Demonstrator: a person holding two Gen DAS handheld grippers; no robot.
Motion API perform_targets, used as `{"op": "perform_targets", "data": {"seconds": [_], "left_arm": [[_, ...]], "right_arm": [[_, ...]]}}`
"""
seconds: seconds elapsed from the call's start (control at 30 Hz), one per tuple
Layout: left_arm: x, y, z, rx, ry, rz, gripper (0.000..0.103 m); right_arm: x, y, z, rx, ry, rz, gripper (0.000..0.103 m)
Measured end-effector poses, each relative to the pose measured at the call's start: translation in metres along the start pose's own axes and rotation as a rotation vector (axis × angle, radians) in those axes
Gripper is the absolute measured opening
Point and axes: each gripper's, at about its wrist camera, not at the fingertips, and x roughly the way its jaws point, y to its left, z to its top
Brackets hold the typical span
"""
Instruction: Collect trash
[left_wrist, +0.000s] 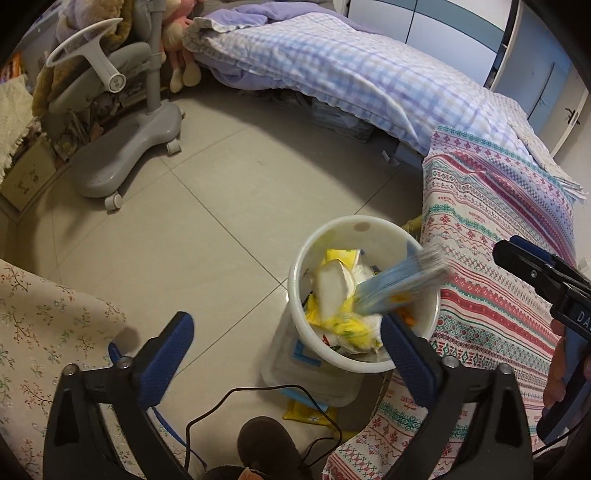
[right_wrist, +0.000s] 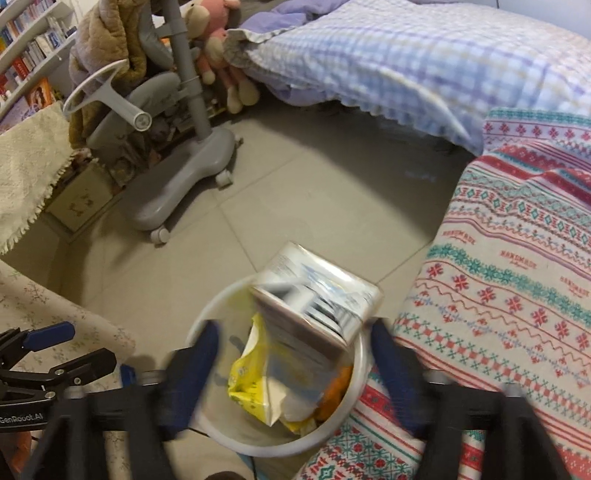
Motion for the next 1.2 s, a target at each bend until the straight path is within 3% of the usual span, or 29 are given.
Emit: {"op": "perform_targets", "data": {"seconds": [0.3,0.43,0.8,1.0,1.2], "left_arm": [[-0.028,-0.034,-0.014,0.037,-0.038,-0.048,0.103],[-0.043,-0.059,-0.03,0.083,-0.065,-0.08,0.103],[-0.063,-0.12,-0.093,0.146,-0.079,-0.191,0.103],[-0.058,-0.142,-0.132,0.144,-0.073,-0.162,0.103],[-0.057,-0.152,-0.143,0.164,-0.11,-0.1,0.103]], "right_arm": [[-0.047,-0.012,-0.01,-0.014,-0.032,-0.087,0.082],[-0.08,-0.02,-0.027,-0.017,-0.047,-0.164,0.084],[-0.174,-0.051,-0.118,0.045,-0.11,-0.397,0.093],[-0.202,-0.068,-0.161,0.129,-0.152,-0.455,0.096],[-0.208,-0.071,-0.184,0.14,-0.172,-0.458,0.096]]}}
